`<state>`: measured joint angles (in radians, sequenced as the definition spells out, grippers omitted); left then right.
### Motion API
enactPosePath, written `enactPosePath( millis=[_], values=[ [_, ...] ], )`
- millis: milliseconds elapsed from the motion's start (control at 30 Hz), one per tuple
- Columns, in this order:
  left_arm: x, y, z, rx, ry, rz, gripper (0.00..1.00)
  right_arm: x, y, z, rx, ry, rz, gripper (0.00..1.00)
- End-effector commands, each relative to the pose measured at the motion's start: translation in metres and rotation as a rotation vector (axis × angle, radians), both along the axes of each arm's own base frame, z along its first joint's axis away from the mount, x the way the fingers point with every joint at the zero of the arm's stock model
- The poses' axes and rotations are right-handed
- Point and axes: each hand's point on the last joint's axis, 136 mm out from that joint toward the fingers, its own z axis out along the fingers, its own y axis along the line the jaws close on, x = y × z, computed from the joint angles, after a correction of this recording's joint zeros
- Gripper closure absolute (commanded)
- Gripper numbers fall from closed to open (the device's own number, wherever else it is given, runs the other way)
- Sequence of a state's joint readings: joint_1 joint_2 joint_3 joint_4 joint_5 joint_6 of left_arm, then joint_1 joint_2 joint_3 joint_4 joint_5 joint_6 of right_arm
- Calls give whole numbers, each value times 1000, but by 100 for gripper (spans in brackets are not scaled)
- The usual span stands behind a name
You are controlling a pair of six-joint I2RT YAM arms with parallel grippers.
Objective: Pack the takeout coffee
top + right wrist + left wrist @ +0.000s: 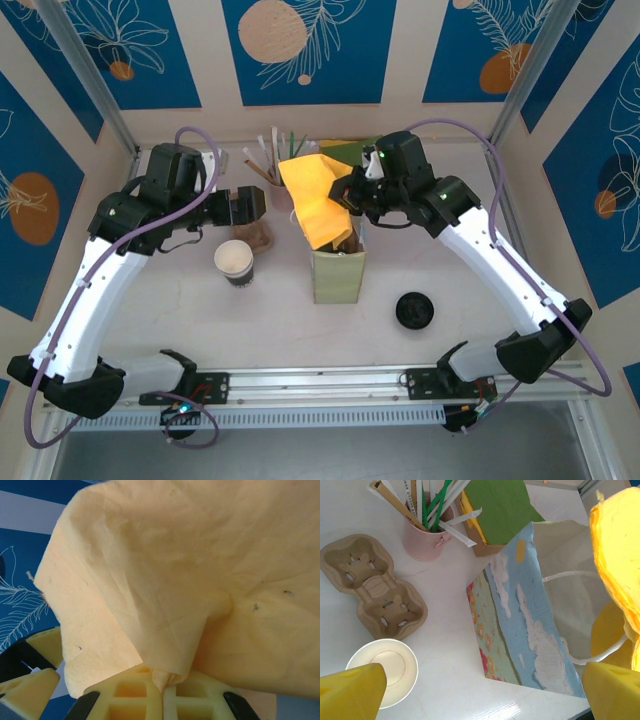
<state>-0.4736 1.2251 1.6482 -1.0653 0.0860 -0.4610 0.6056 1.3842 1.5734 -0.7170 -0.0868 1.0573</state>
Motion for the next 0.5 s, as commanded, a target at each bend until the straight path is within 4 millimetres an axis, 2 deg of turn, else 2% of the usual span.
enactPosePath(
  millis=[0,200,467],
  values=[
    [-8,-2,8,-6,-12,-36,0,2,7,-5,14,19,22,100],
    [-8,-1,6,-5,-4,-29,0,5,14,-16,18,66,66,100],
    [-6,-2,5,-5,-3,-23,0,8,5,-28,6,106,54,100]
  ],
)
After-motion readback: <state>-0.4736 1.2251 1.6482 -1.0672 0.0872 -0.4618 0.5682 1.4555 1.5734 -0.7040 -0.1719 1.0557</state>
